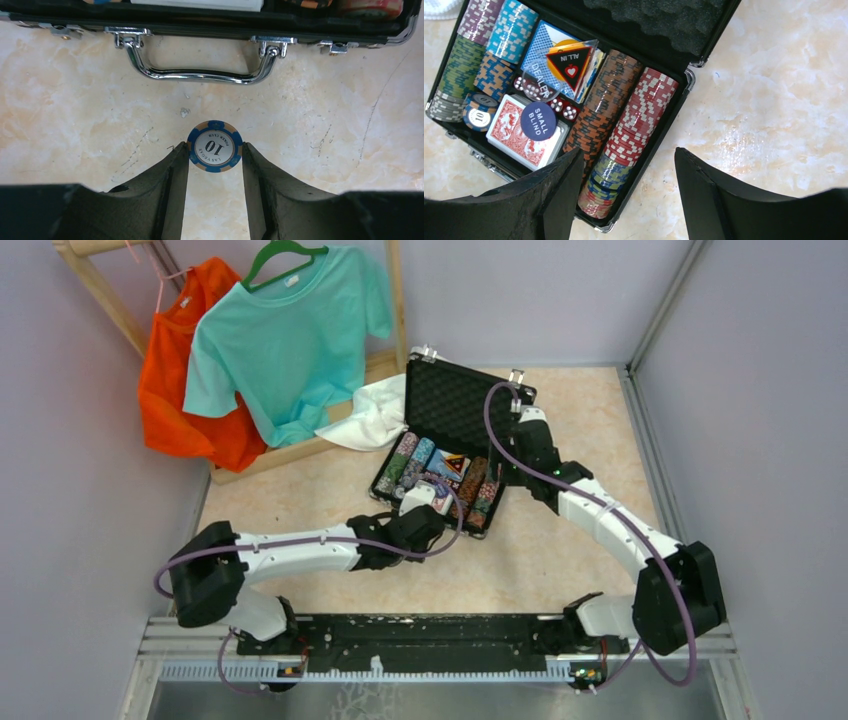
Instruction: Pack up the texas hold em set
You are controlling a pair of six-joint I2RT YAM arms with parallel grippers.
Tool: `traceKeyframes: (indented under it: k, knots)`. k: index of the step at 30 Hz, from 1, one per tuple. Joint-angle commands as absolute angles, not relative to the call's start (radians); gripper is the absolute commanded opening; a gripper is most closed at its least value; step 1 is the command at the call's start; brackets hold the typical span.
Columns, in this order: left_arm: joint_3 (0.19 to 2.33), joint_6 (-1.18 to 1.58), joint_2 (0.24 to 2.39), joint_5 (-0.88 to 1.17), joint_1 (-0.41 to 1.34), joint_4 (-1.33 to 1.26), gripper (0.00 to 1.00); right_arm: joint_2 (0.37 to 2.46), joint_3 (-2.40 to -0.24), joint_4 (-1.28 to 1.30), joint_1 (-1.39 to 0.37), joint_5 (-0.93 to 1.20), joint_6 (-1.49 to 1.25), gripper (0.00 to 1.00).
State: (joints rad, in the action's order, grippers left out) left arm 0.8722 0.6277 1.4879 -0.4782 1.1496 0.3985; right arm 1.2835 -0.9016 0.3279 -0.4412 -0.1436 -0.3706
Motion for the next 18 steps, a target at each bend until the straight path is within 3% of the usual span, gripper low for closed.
traceKeyframes:
  k: [1,7,18]
  knots:
    - [0.878,0.600,1.444,-0.545,1.142,0.387,0.48,1.238,-0.902,0.276,-0.431,-0.103,-0.385,0.67]
    - [0.892,0.584,1.400,-0.579,1.112,0.389,0.49,1.247,-0.893,0.264,-0.431,-0.021,-0.394,0.67]
    - [0.733,0.479,1.196,-0.620,1.112,0.156,0.49,1.275,-0.859,0.150,-0.428,0.400,-0.434,0.69]
